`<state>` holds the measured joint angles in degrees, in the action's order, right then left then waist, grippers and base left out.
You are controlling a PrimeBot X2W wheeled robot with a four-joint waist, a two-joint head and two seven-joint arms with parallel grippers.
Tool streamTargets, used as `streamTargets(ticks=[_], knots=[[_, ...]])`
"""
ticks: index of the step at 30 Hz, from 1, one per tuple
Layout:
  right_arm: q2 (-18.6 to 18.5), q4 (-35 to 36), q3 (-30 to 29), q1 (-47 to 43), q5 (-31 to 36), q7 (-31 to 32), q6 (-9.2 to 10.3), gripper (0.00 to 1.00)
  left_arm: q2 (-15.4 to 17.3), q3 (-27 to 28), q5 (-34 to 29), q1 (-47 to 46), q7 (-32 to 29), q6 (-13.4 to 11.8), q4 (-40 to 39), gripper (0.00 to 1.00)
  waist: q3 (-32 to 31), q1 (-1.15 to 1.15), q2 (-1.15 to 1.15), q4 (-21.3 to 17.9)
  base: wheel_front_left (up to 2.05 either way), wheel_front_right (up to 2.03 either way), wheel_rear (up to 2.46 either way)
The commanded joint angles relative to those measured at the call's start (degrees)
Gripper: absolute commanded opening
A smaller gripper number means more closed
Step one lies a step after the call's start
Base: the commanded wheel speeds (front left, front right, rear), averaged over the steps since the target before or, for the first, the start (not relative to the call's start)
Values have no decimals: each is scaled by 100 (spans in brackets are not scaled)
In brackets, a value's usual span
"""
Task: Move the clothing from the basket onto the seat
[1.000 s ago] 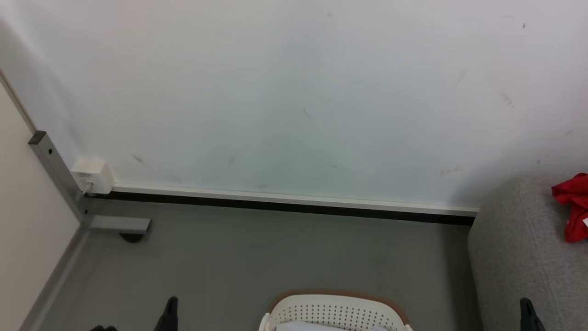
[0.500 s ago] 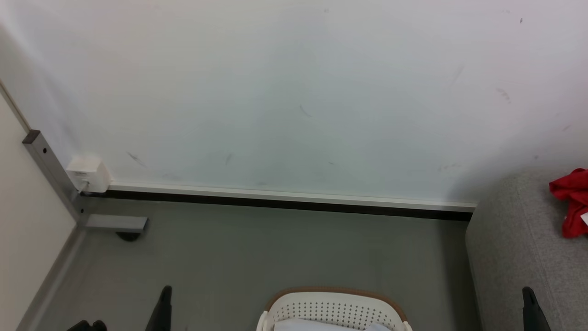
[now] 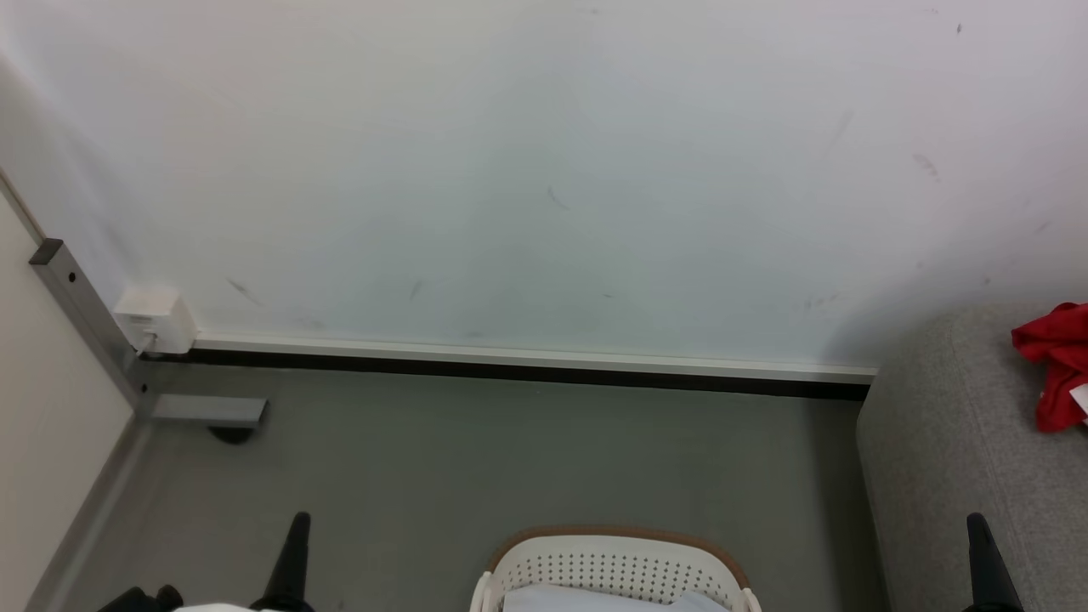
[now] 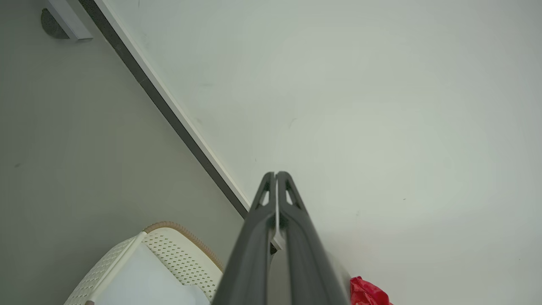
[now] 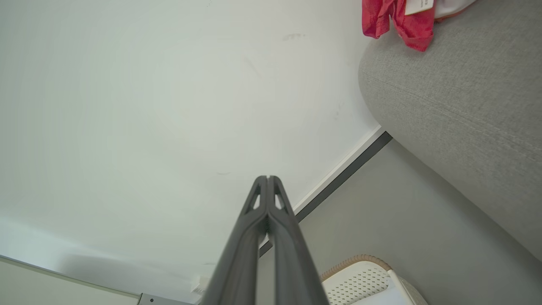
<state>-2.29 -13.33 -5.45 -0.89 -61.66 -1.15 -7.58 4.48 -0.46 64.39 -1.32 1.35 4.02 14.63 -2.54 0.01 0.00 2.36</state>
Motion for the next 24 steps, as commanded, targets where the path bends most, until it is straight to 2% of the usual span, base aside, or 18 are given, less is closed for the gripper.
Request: streamTargets(ticks=[1,24], knots=[[-64,25,-18,151,-138,22,8,0,4,50,128,-120,-34,38,-58,0,4,-1,0,-3,0,0,0],[-72,-16,-62,405,-1405,356,11,0,-66,341,1282,-297,-370,176,-62,0,102,-1,0,-89,0,0,0]])
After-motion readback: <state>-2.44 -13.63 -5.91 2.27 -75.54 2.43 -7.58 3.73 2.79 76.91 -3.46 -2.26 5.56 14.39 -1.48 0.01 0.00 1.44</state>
